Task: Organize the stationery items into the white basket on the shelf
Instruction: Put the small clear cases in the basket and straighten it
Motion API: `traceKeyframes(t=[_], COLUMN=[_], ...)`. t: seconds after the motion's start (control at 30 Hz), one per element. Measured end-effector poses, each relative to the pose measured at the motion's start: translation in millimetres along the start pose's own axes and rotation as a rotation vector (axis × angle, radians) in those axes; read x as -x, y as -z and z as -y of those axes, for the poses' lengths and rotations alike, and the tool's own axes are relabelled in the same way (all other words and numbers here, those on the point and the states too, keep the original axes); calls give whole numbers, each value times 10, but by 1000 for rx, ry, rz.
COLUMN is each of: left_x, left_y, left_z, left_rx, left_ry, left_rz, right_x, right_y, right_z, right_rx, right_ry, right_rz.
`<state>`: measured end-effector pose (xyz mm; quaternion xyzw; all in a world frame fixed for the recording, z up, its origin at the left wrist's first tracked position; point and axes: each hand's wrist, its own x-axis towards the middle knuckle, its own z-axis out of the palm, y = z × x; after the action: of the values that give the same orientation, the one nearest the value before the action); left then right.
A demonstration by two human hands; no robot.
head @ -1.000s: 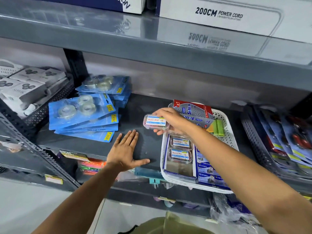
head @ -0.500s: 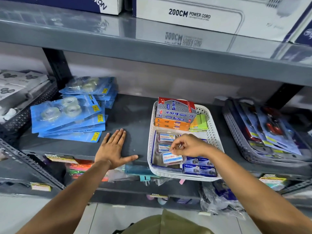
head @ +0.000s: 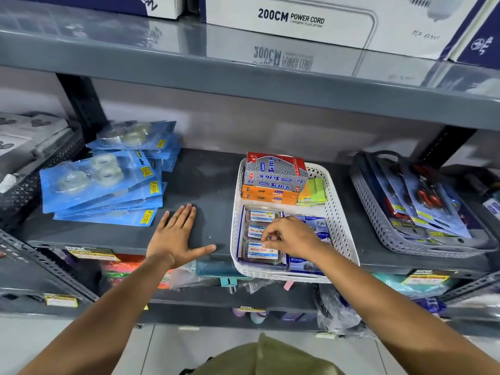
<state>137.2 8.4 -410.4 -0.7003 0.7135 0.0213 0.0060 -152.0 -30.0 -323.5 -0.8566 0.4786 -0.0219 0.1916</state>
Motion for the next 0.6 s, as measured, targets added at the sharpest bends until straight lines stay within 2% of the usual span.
traceKeyframes(t=[0.3,0.43,0.6], left_x=[-2,-4,-14], left_y=[1,-4,-20], left_z=[-1,11,19], left_rx=[-7,-11,4], left_ry=[-1,0,1], left_rz=[11,20,23], right_x=[20,-1,47], right_y=[-17,-11,-163], right_z=[-2,58,150], right_rx=[53,78,168], right_ry=[20,9,130], right_rz=[-6,-77,56])
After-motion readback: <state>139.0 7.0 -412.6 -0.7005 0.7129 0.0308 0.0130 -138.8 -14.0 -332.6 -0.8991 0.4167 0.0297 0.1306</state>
